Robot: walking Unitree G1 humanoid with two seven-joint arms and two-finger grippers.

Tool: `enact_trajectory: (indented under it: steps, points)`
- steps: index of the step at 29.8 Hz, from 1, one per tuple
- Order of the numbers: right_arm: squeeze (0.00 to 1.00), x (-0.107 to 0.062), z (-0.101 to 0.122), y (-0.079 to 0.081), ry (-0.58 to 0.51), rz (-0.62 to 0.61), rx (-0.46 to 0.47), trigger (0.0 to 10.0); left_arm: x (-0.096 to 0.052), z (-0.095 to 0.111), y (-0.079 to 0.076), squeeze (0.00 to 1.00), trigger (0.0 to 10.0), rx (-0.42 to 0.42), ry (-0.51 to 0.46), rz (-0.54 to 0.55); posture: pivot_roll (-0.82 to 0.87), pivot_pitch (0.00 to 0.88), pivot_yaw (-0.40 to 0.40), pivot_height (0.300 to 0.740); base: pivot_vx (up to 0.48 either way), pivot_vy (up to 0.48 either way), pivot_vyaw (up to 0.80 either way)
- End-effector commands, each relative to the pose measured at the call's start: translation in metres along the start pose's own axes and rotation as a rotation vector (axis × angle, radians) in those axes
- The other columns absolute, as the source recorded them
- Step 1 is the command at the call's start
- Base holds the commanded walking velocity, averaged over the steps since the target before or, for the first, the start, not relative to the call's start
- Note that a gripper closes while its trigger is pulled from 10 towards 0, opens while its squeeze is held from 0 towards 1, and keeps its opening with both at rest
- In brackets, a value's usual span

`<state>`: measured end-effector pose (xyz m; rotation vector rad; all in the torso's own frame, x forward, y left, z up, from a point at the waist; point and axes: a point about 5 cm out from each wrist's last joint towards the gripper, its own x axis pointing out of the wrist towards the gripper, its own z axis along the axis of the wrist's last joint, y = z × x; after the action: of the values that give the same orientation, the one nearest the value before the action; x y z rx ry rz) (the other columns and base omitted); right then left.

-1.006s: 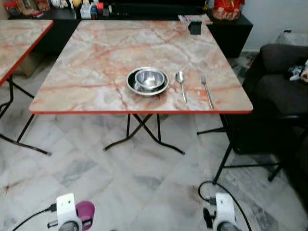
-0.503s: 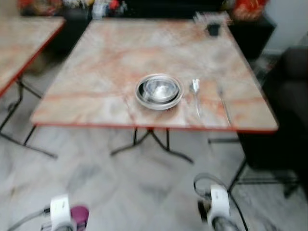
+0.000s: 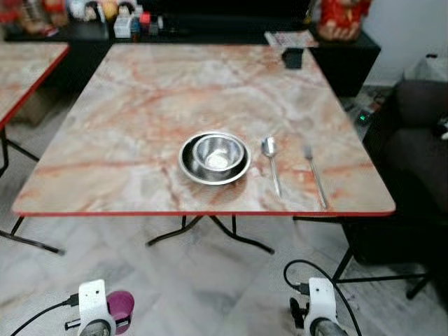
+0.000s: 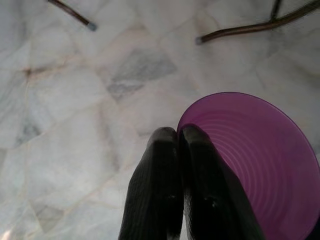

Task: Setting the table

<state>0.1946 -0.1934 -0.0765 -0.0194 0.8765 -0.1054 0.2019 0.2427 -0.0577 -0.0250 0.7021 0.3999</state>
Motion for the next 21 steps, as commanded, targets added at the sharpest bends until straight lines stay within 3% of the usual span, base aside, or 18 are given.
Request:
enact_trajectory:
  steps: [1,8,9,12,14,17,19,20,21]
  points:
    - [0.0,0.0,0.0,0.002,0.007,0.007,0.001,10.0,-0.002,-0.008,0.009,0.0,10.0,0.005,0.029,0.038,0.05,0.149,-0.043,0.74,0.0,0.0,0.0]
    - [0.0,0.0,-0.001,0.003,0.009,0.01,0.001,10.0,-0.003,-0.009,0.02,0.0,10.0,-0.013,0.028,0.118,0.05,0.149,-0.044,0.74,0.0,0.0,0.0]
    - [0.0,0.0,-0.001,0.003,0.009,0.01,0.0,10.0,-0.002,-0.002,0.036,0.0,10.0,-0.021,-0.004,0.226,0.05,0.149,-0.046,0.74,0.0,0.0,0.0]
    - [0.0,0.0,-0.001,0.003,0.01,0.011,-0.001,10.0,-0.002,0.01,0.058,0.0,10.0,-0.037,-0.061,0.376,0.05,0.147,-0.045,0.74,0.0,0.0,0.0]
    - [0.0,0.0,-0.001,0.002,0.009,0.009,0.0,10.0,-0.004,0.028,0.082,0.0,10.0,-0.026,-0.131,0.535,0.06,0.146,-0.044,0.74,0.0,0.0,0.0]
    - [0.0,0.0,0.0,0.003,0.008,0.011,-0.002,10.0,-0.006,0.052,0.101,0.0,10.0,0.016,-0.232,0.666,0.06,0.145,-0.044,0.74,0.0,0.0,0.0]
    - [0.0,0.001,0.001,0.004,0.008,0.016,-0.008,10.0,-0.01,0.087,0.117,0.0,10.0,0.066,-0.379,0.781,0.07,0.142,-0.046,0.74,0.0,0.0,0.0]
    - [0.0,0.001,0.001,0.004,0.008,0.016,-0.008,10.0,-0.01,0.087,0.117,0.0,10.0,0.066,-0.379,0.781,0.07,0.142,-0.046,0.74,0.0,0.0,0.0]
    - [0.0,0.001,0.001,0.004,0.008,0.017,-0.01,10.0,-0.013,0.103,0.122,0.0,10.0,0.075,-0.44,0.824,0.07,0.14,-0.046,0.74,0.0,0.0,0.0]
